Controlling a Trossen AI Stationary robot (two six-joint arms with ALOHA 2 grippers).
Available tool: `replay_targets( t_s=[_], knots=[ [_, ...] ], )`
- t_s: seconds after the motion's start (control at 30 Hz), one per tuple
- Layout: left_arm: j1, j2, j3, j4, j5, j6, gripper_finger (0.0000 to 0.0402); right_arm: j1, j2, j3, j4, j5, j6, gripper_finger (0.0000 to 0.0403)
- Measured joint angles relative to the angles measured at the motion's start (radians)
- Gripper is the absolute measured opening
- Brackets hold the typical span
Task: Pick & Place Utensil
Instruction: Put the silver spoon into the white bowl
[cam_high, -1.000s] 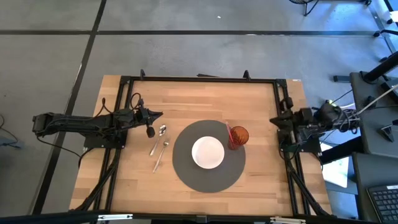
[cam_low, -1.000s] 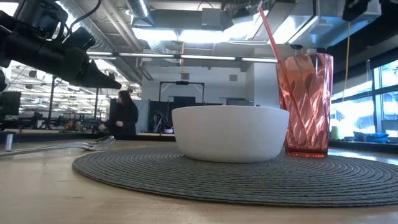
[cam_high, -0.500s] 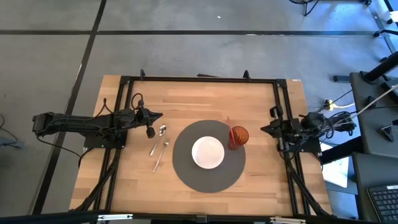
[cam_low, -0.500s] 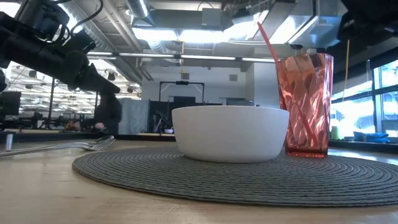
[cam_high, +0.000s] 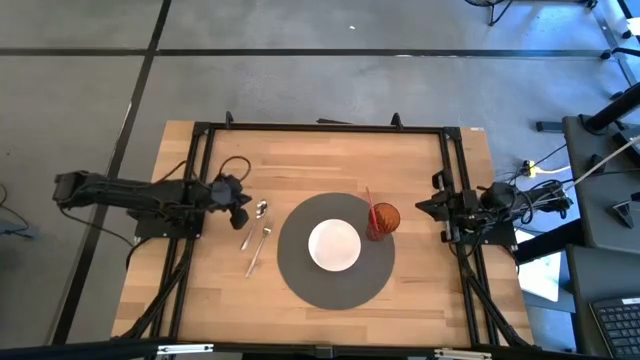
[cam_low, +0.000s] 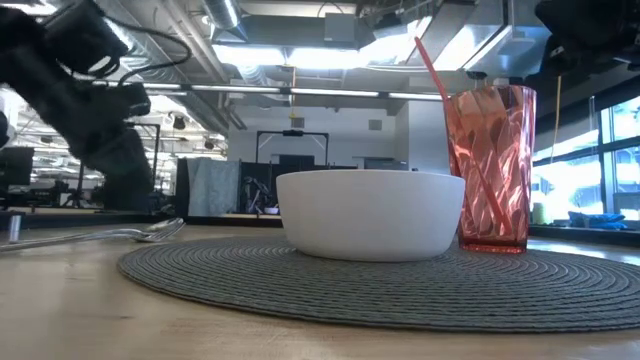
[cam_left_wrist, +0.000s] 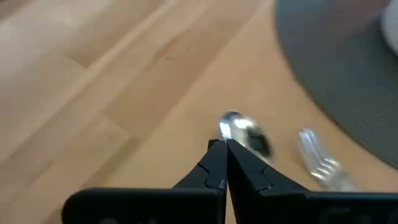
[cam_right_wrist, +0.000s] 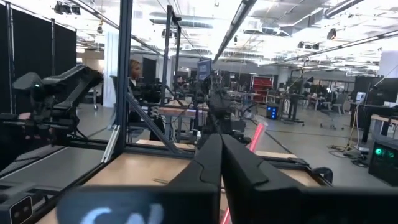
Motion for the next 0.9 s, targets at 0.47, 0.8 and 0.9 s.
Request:
replay_targets(
  t_s=[0.47,0.8,0.9],
  knots=[
    [-0.196,0.569,0.417,-0.283,0.014,-0.19,0.0011,0.0,0.0,0.0,0.0,0.0,0.007,0.0008],
    [-0.201,0.722,0.482,-0.296,-0.001,-0.196,0.0072,0.0,0.0,0.0,-0.011,-0.016,0.015,0.002],
    [-0.199,0.743,0.482,-0.33,-0.014,-0.265,0.0096,0.0,0.0,0.001,-0.011,-0.016,0.015,0.0021]
  ],
)
